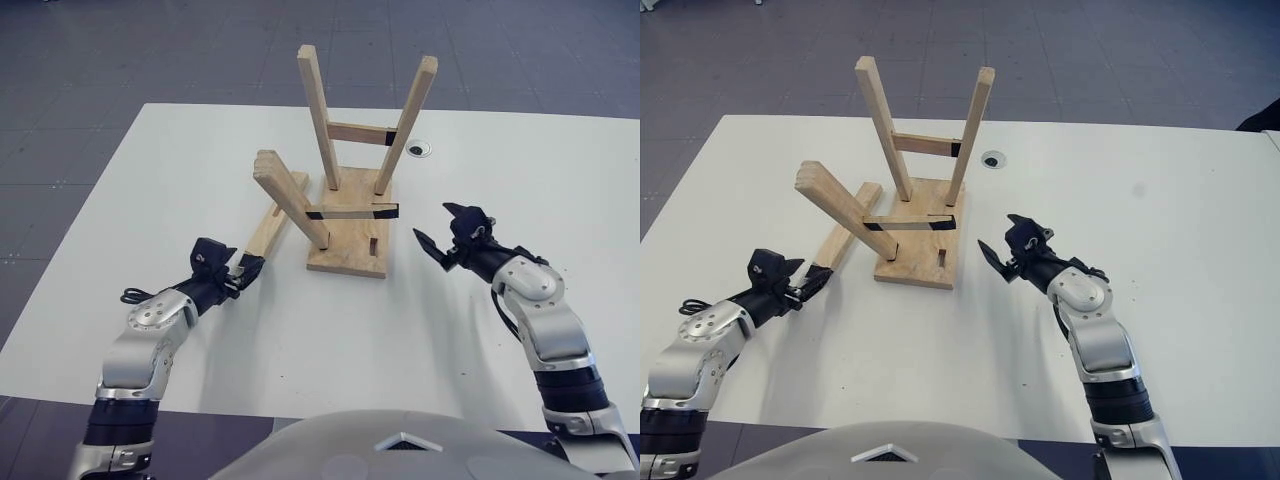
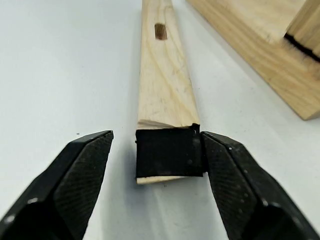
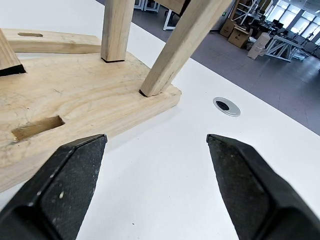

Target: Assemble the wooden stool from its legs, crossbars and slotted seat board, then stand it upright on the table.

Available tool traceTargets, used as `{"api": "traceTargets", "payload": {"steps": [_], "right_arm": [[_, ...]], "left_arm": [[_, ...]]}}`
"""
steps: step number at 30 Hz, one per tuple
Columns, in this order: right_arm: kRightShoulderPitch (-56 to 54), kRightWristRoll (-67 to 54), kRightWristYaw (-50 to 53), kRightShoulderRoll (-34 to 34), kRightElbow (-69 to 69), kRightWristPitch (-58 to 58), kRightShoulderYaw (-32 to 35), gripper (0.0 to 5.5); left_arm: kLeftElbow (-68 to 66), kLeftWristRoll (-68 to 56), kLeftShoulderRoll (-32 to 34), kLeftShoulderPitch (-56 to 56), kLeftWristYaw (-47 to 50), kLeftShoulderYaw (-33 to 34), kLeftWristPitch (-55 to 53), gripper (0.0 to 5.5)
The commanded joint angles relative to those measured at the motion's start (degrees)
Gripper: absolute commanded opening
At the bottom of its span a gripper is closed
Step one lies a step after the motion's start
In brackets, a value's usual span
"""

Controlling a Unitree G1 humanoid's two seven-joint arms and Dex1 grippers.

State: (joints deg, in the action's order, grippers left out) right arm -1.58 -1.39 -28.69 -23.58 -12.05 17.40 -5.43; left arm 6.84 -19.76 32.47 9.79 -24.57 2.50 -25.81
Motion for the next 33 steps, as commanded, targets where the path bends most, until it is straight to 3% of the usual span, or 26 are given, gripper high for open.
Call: {"api": "traceTargets", "payload": {"steps": [1,5,11,17,19,21,26,33], "right_arm": [[0.45,-0.07,0.31,-0.66,-0.69,0.90,0.74,3.69],[0.18,1.06,0.67,-0.91,1.07,0.50,0.43,3.69],[-1.16,-0.50,2.19,0.75,1.40,1.99,2.33,3.69],[-7.79,-14.45,4.51,6.00,-2.99,11.54,11.77,3.69],[-12.17,-23.28,5.59,7.75,-5.48,18.05,16.18,3.69],[-17.89,-36.24,7.11,9.71,-8.15,27.03,20.68,3.69],[-26.53,-59.01,11.57,10.46,-9.71,39.26,24.64,3.69],[-31.37,-80.79,17.87,10.63,-8.48,42.37,22.38,4.89]], "left_arm": [[-2.92,1.61,-1.44,-1.19,-1.02,-0.40,1.37,3.23],[-5.09,2.32,-3.76,-2.72,-1.03,-0.48,3.05,3.23],[-7.55,5.30,-5.44,-3.74,0.52,1.28,8.73,2.23],[-8.20,0.87,-6.93,-10.02,4.71,13.21,17.01,2.07],[-3.82,-7.05,-6.91,-14.08,4.25,18.51,14.66,2.07],[5.35,-23.05,-5.59,-19.06,3.20,21.71,4.86,2.07],[18.88,-59.74,1.28,-27.39,5.53,22.94,-11.45,2.07],[26.32,-87.84,10.61,-34.12,11.76,17.10,-17.30,2.07]]}}
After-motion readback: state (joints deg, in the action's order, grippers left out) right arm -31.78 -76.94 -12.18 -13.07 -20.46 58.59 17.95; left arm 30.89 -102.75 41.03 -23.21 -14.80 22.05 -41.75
